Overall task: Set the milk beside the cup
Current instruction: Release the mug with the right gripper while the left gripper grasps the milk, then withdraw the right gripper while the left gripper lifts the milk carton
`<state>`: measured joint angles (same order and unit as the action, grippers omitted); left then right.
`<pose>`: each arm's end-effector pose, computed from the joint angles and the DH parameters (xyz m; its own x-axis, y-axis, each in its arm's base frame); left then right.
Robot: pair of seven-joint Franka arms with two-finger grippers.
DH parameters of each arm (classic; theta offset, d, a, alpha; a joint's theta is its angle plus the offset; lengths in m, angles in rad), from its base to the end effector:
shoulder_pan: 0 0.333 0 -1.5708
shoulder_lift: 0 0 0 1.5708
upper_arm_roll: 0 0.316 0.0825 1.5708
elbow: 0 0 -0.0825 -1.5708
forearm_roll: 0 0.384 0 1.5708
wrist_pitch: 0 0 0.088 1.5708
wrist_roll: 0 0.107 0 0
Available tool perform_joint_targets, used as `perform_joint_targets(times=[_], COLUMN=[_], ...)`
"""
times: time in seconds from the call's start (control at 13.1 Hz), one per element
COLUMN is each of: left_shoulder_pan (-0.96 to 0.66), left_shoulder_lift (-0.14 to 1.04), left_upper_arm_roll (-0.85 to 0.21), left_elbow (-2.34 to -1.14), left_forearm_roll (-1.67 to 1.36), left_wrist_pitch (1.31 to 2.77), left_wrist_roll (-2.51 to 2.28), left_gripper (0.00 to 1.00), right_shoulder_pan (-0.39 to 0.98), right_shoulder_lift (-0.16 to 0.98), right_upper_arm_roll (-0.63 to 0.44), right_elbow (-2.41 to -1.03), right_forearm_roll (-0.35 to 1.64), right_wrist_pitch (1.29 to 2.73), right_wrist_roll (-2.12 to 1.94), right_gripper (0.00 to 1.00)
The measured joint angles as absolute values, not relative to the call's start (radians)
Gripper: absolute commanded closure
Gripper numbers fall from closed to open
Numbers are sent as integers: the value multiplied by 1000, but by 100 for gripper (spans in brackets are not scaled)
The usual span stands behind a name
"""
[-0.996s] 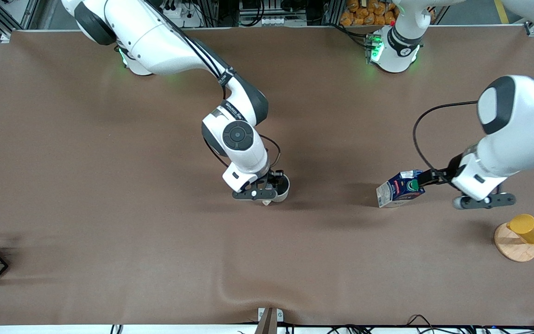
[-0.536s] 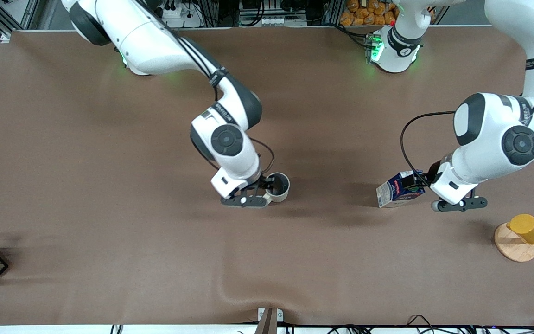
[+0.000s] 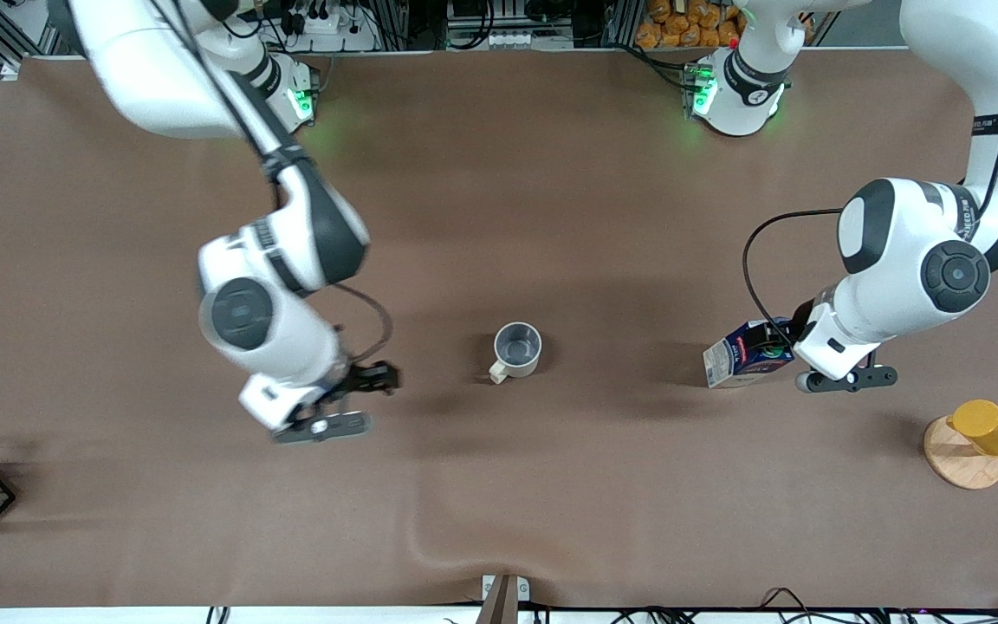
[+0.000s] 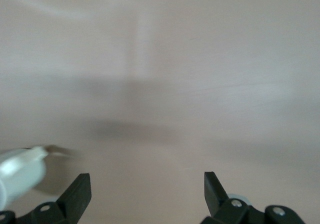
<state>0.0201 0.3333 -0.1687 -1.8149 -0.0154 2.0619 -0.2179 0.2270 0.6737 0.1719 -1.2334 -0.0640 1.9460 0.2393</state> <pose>0.6204 -0.0868 0.3527 0.9922 0.0812 -0.0949 0.0861 -0.9951 0.0485 0.6984 0.2542 0.3809 0.9894 0.1406 0.0353 0.1424 -0.9882 -0.0563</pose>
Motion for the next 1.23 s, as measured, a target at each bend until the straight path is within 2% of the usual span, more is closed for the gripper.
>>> perform_joint_targets(times=[0.15,0.23,0.38,0.46,0.61,0.77,1.0,1.23], left_shoulder_pan=[11,9,9,9,10,13,11,-6], left_shoulder_lift=[343,347,349,349,349,348,337,303], left_upper_arm_roll=[-169,-169,-168,-168,-167,-166,-169,-202], left_elbow=[-1815,-1815,-1815,-1815,-1812,-1803,-1772,-1750], left_forearm_roll=[-15,-15,-15,-15,-15,-15,-15,-15], left_wrist_pitch=[2066,2069,2071,2071,2074,2074,2074,2043], left_wrist_roll=[-218,-218,-218,-218,-218,-218,-246,-304], left_gripper=[0,16,38,47,56,57,56,56], right_shoulder_pan=[128,86,37,25,19,-1,-107,-148], right_shoulder_lift=[610,569,470,415,315,245,206,148], right_upper_arm_roll=[174,176,178,179,179,177,176,176], right_elbow=[-1313,-1363,-1469,-1516,-1568,-1588,-1593,-1593], right_forearm_roll=[-64,-64,-63,-63,-63,-64,-54,-25], right_wrist_pitch=[1944,1941,1937,1932,1877,1852,1847,1742], right_wrist_roll=[140,92,48,45,38,-14,-95,-109], right_gripper=[0,0,0,0,0,0,0,0])
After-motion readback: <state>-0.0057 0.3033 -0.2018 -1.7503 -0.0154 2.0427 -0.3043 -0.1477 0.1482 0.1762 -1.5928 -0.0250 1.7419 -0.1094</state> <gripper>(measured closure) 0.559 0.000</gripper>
